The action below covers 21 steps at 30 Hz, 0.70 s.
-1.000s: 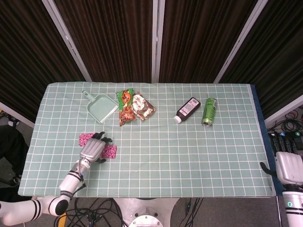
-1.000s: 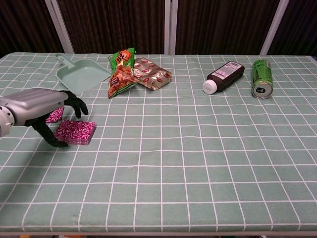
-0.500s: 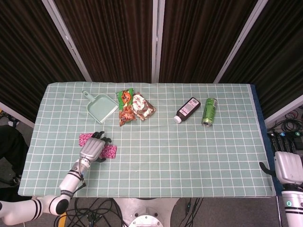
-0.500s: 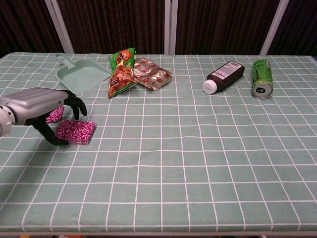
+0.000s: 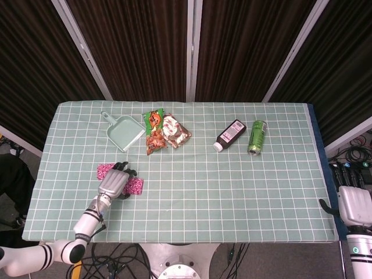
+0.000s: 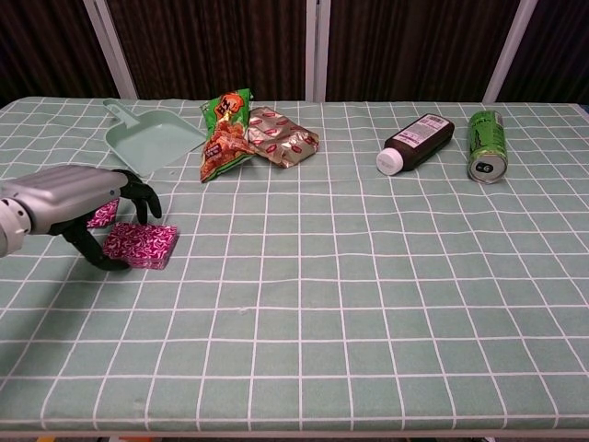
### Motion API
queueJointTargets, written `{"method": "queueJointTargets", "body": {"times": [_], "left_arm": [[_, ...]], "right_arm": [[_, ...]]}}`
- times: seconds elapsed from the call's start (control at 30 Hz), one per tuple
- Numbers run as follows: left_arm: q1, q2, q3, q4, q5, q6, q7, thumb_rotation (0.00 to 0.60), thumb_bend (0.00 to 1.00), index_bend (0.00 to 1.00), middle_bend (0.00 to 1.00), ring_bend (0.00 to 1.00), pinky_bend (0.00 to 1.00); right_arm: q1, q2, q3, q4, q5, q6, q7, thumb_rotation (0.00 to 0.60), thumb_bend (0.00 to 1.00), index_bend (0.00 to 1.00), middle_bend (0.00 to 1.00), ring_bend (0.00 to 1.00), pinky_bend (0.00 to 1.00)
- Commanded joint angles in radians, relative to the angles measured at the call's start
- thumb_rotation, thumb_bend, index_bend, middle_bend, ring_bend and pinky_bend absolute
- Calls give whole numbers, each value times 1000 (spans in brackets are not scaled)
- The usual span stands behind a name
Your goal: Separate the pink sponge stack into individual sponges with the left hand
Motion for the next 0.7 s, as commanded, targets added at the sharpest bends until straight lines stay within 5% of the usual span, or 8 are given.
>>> {"method": "queueJointTargets", "body": {"times": [0.03,0.7], "left_arm": [[0,-2,-1,2,-1,1,0,600,192,302,340,88,125],[10,-10,-6,16,19,9,-43,600,253,368,410,133,136]], "right_arm": [[0,0,0,1,0,0,1,600,146,0,3,0,0],[1,-1,3,5,11,-6,3,600,146,0,3,0,0]]}}
